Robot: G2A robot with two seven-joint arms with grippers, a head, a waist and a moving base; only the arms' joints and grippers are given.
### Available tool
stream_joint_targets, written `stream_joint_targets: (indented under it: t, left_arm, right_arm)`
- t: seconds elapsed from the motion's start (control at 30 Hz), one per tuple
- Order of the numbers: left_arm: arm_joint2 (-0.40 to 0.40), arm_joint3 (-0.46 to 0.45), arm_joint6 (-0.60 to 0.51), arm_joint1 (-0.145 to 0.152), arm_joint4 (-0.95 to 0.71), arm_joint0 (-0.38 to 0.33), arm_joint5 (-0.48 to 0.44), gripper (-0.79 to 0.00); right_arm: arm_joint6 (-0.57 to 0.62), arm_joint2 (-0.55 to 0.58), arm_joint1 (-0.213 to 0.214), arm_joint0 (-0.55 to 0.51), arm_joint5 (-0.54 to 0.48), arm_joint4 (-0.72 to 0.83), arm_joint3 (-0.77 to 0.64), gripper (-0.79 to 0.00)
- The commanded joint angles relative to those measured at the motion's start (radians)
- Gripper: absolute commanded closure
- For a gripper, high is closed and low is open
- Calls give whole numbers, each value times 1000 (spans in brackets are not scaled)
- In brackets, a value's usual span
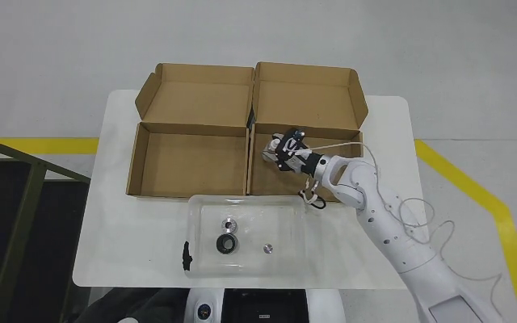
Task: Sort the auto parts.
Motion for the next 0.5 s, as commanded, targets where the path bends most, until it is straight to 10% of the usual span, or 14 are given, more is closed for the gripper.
stream_joint_targets:
  t: [0.0,0.13,0.17,0.23,0.47]
  left_arm:
    - [0,0,0,0,0,0,0,-785]
    - [0,0,0,0,0,0,0,-785]
    - [0,0,0,0,0,0,0,-785]
    - [0,0,0,0,0,0,0,-785]
    - [0,0,0,0,0,0,0,-785]
  right_arm:
    - [2,-5,-2,6,0,-8,5,-299]
    - [7,-13,-6,16,-6,-17,11,-385]
    - [6,-14,-7,18,-8,-17,9,-610]
    - [5,-13,-7,19,-25,-11,-3,-785]
    - [55,40,13,-9,-85,-54,-119,-785]
